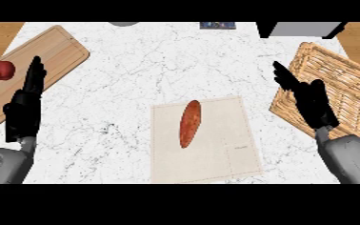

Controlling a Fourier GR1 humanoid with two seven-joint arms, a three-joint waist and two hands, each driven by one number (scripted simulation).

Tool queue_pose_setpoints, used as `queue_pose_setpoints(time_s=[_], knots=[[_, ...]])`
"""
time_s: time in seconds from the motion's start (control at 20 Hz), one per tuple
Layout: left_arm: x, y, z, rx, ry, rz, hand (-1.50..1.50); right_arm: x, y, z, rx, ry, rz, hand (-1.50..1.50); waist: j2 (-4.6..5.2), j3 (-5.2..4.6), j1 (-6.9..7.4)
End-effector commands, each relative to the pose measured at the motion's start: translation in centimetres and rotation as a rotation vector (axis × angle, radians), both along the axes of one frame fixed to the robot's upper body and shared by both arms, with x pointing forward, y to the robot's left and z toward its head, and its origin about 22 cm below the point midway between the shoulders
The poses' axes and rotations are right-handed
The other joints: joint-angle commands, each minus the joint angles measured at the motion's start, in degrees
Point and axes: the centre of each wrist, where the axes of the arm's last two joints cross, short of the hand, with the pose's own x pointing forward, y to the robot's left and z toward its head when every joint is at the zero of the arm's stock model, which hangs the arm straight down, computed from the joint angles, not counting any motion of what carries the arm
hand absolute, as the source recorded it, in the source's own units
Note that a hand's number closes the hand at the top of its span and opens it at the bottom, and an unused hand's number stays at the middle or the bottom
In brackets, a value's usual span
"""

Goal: Pick the sweet potato from the placemat and place it in the basket

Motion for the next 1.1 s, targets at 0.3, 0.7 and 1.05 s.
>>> queue_pose_setpoints(time_s=[0.3, 0.7, 1.05], knots=[[-5.8, -5.0, -9.5, -0.318, 0.557, -0.135, 0.00, 2.4, 15.5, 8.6, 0.352, -0.421, 0.460, 1.50, 1.03, 0.29, 4.89], [-6.1, -4.0, -9.2, -0.349, 0.635, -0.122, 0.00, -2.2, 27.5, 6.1, 0.201, -0.425, 0.332, -1.50, -0.39, 0.21, 2.35], [-7.0, -2.7, -9.1, -0.361, 0.642, -0.062, 0.00, 3.4, 23.5, 10.9, -0.427, -0.432, 0.157, -1.50, -1.68, 0.03, -1.09]])
